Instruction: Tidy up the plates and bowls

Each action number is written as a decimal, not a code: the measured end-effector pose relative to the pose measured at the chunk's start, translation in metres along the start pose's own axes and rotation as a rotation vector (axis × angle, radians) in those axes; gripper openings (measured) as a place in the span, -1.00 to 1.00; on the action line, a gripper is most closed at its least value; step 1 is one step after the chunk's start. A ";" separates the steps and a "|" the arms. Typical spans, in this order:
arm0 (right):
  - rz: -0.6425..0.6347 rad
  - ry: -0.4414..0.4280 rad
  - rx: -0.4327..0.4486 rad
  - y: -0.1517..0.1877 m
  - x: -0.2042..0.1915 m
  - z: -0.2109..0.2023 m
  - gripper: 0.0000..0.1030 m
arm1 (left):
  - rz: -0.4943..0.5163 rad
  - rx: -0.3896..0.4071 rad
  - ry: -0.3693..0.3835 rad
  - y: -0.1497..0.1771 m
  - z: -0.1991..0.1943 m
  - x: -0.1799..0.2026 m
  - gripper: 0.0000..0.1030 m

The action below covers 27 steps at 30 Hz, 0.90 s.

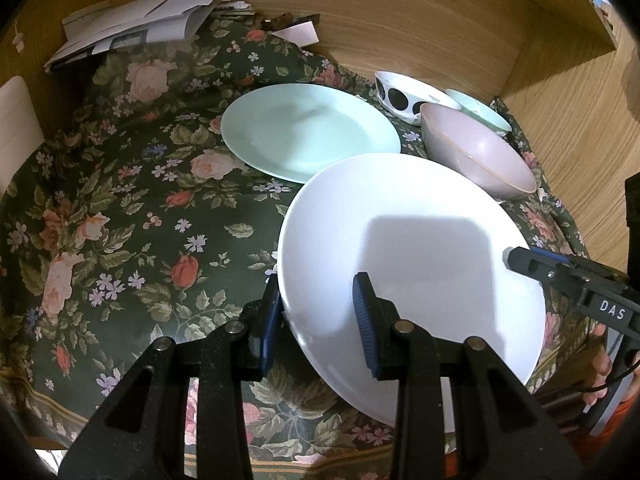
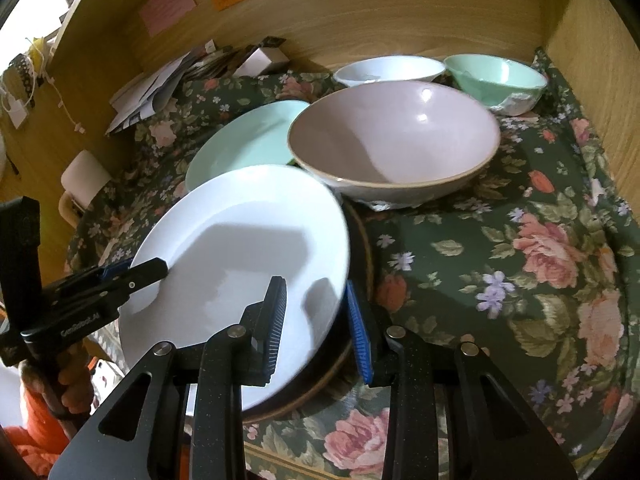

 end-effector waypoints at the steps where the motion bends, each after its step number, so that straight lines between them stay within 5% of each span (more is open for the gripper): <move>1: -0.006 0.023 0.015 -0.002 0.002 -0.004 -0.45 | 0.004 0.004 -0.001 -0.001 -0.001 0.001 -0.33; 7: -0.013 0.069 0.063 -0.013 0.013 -0.022 -0.45 | 0.021 0.017 -0.007 -0.004 -0.008 0.000 -0.32; 15: -0.061 0.050 0.128 -0.044 -0.005 -0.036 -0.43 | 0.033 0.100 -0.063 -0.029 -0.030 -0.013 0.03; 19: -0.099 0.040 0.163 -0.065 -0.019 -0.037 -0.28 | 0.043 0.144 -0.103 -0.047 -0.043 -0.024 0.10; 22: -0.124 0.036 0.175 -0.078 -0.028 -0.034 -0.23 | 0.035 0.166 -0.125 -0.061 -0.048 -0.033 0.35; 27: -0.142 0.019 0.181 -0.101 -0.038 -0.023 0.01 | 0.028 0.203 -0.158 -0.085 -0.056 -0.047 0.36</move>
Point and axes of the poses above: each gripper's, at about its wrist camera, not at the fingertips, and z roughly the way its jaws point, x to its right, y to its underside, the point moved 9 cm from there along z, roughly the way its jaws point
